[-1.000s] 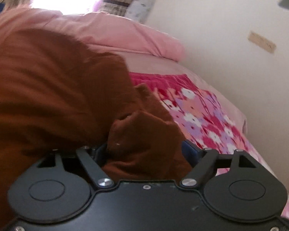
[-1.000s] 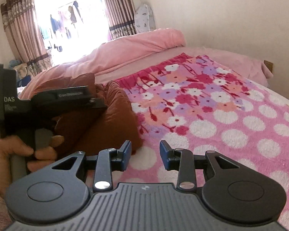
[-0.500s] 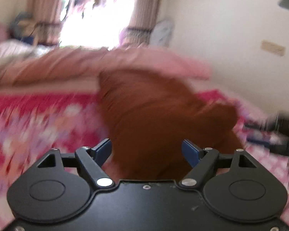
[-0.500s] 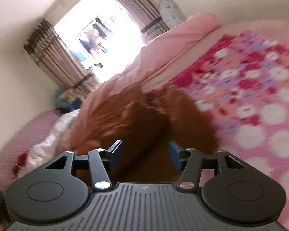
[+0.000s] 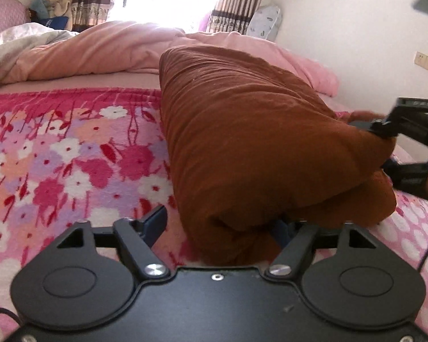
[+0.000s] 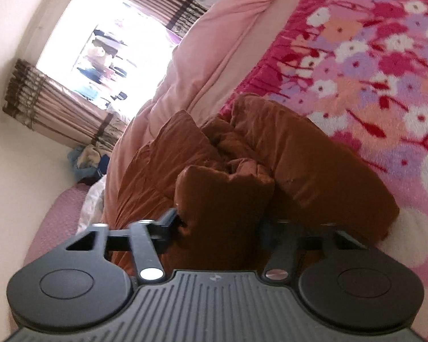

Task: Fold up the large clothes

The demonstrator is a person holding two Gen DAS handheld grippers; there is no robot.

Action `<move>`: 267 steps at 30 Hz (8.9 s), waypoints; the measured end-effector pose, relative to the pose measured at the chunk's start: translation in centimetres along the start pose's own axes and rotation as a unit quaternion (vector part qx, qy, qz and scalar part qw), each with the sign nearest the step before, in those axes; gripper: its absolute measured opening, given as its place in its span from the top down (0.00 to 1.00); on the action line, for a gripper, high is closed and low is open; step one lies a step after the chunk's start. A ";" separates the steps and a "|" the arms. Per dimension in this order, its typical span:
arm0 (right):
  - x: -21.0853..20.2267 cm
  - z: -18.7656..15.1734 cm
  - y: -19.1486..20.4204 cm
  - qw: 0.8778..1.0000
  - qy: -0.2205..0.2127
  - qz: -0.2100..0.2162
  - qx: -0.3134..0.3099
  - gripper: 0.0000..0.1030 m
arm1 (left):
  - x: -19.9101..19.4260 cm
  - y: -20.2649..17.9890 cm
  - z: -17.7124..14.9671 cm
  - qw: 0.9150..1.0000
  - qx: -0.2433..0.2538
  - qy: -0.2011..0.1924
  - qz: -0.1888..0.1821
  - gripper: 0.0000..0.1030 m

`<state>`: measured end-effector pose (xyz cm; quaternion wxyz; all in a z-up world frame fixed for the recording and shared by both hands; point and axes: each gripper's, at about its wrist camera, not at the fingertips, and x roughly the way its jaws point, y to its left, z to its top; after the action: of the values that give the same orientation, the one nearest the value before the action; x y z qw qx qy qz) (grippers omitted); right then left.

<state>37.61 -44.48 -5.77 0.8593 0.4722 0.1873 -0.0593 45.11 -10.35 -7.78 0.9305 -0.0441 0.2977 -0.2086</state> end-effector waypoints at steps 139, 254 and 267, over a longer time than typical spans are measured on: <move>-7.3 0.0 -8.3 0.998 -0.040 0.015 -0.036 0.48 | -4.5 2.0 -2.6 0.999 -0.037 0.013 -0.022 0.84; -0.3 7.9 -7.3 0.987 0.095 0.097 -0.091 0.10 | 6.7 9.7 5.3 0.952 -0.219 0.062 -0.206 0.08; 4.9 8.8 -10.3 0.976 0.139 0.167 -0.001 0.06 | 12.3 7.8 6.6 0.922 -0.229 0.113 -0.290 0.00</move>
<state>41.57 -57.08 -11.46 0.8230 0.4996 0.2236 0.1519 60.79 -8.65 -10.54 0.7543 -0.3163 0.4147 -0.3988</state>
